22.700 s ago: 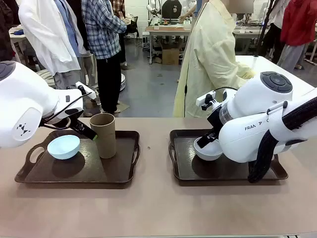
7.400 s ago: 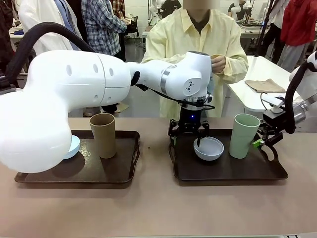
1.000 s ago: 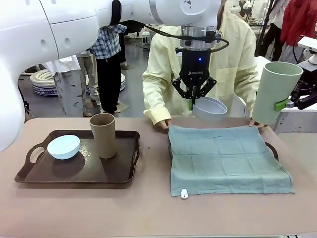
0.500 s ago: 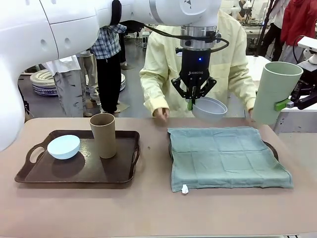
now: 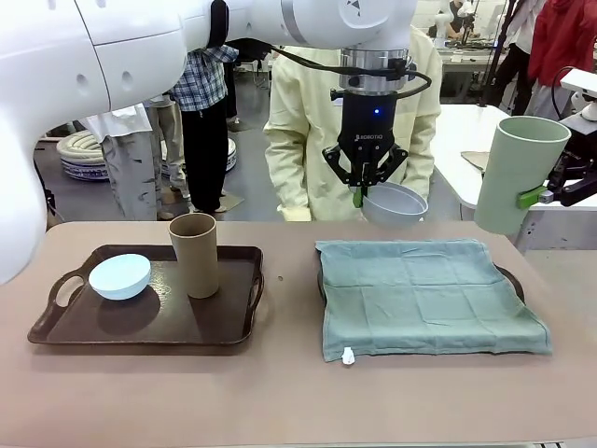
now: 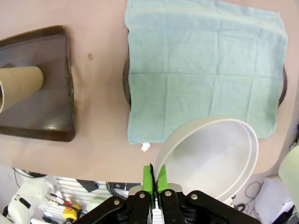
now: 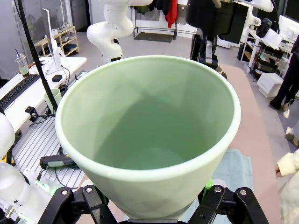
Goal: Set up a tray with a mat and arrange the tableware.
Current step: Place the Picnic Bowl and Reusable plastic cup back onto the Handle tray in front of the human's position.
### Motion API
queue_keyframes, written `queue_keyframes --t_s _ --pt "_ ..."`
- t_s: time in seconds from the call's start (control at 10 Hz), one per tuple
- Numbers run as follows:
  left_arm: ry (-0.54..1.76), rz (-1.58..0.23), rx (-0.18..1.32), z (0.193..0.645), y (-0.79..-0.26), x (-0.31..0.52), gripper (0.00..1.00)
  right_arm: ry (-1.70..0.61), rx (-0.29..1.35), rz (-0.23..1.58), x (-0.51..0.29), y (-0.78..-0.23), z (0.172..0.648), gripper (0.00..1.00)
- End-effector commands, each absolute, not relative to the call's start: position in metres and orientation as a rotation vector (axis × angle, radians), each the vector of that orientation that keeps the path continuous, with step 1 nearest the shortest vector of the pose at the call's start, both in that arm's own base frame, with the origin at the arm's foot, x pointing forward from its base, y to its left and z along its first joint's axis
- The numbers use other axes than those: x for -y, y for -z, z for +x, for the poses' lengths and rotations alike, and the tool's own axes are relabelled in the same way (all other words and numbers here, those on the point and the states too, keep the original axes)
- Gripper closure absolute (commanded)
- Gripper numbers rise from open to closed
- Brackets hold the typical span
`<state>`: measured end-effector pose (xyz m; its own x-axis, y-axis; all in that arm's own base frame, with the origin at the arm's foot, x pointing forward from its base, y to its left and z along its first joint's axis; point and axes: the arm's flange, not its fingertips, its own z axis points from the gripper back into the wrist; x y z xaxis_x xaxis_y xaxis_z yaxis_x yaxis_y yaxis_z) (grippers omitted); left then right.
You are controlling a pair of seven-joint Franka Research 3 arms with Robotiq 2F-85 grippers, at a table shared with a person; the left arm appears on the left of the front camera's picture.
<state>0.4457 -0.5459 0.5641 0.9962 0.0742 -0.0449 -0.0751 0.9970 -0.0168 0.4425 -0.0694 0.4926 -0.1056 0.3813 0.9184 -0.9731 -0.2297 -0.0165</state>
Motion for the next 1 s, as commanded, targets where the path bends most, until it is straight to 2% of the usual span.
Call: queue_keyframes --t_s 0.0,0.2,0.3,0.6,0.9 --pt "-0.054 -0.025 -0.032 0.446 -0.566 0.546 1.0 -1.599 0.836 1.019 0.069 -0.492 0.442 0.29" --pt "-0.054 -0.025 -0.032 0.446 -0.566 0.546 1.0 -1.599 0.836 1.019 0.069 -0.492 0.442 0.29" --pt "-0.075 -0.018 -0.044 0.446 -0.564 0.546 0.96 -1.581 0.833 1.026 0.069 -0.493 0.442 0.16" --pt "-0.047 -0.123 -0.071 0.471 -0.504 0.559 0.96 -1.639 0.841 1.112 0.063 -0.427 0.465 0.16" --pt "-0.058 -0.111 -0.074 0.482 -0.464 0.569 0.96 -1.66 0.79 1.151 0.056 -0.368 0.479 0.16"
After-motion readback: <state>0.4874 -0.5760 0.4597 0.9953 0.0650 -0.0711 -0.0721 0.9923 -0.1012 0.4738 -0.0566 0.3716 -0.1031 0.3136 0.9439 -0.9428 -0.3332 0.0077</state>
